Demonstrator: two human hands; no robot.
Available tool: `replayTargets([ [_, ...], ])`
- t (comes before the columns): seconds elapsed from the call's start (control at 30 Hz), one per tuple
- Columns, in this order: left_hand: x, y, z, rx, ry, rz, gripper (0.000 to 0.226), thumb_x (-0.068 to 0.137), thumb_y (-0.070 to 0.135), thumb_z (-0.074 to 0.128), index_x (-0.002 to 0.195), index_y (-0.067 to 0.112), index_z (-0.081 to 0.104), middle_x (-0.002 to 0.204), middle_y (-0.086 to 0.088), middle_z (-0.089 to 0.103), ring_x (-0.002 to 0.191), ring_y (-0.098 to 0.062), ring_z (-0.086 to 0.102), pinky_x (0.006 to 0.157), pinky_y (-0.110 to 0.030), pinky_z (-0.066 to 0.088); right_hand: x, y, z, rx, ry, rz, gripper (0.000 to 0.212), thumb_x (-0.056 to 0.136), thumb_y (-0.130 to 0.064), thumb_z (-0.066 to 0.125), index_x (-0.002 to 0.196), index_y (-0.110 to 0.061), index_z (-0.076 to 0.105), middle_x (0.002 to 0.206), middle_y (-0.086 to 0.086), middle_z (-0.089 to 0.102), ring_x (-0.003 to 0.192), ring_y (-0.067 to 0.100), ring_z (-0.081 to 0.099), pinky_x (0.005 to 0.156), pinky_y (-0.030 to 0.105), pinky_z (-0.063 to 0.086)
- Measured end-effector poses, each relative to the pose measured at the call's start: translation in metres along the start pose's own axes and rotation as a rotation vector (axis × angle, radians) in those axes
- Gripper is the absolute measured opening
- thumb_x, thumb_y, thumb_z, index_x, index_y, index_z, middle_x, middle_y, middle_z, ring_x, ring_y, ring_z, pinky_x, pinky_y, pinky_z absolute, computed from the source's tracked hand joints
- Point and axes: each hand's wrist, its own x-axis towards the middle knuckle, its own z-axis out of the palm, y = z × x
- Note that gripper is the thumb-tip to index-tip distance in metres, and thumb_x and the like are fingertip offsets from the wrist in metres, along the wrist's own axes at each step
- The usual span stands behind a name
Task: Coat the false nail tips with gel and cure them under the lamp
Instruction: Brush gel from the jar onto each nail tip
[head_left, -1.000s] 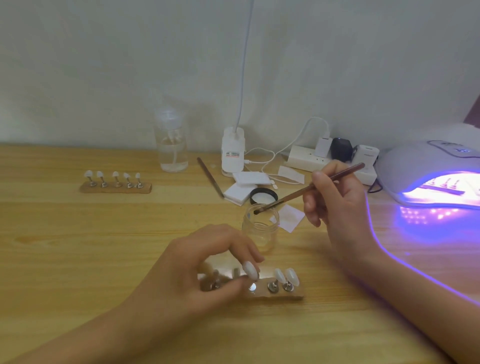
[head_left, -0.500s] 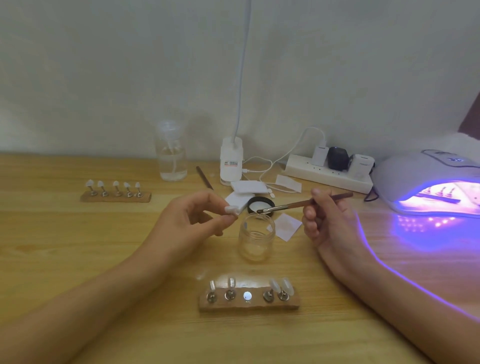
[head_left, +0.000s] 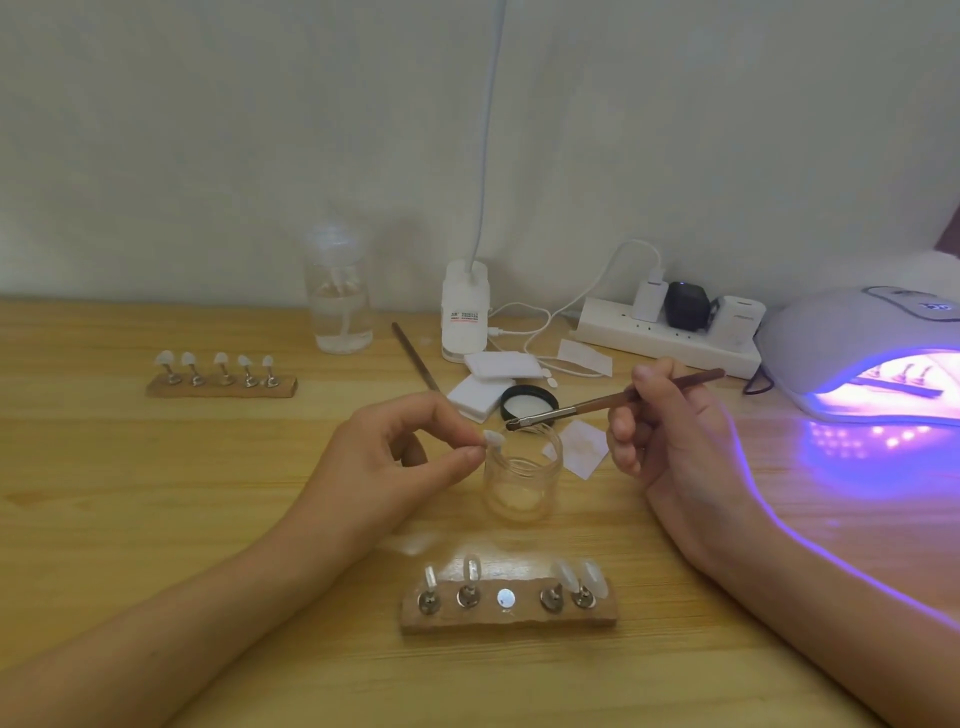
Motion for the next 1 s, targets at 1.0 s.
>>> replayTargets([
  [1.0, -0.0029, 0.0064, -0.0003, -0.01, 0.002, -0.007, 0.009, 0.083, 0.008, 0.075, 0.077, 0.013, 0.07, 0.047, 0.026, 0.052, 0.042, -0.003, 0.031, 0.045, -0.007, 0.029, -0.0013, 0.0015, -0.0019, -0.093, -0.049, -0.089, 0.025, 0.094, -0.029, 0.058, 0.07, -0.025, 0.053, 0.055, 0.004, 0.056, 0.043, 0.015, 0.049, 0.042, 0.021, 0.041],
])
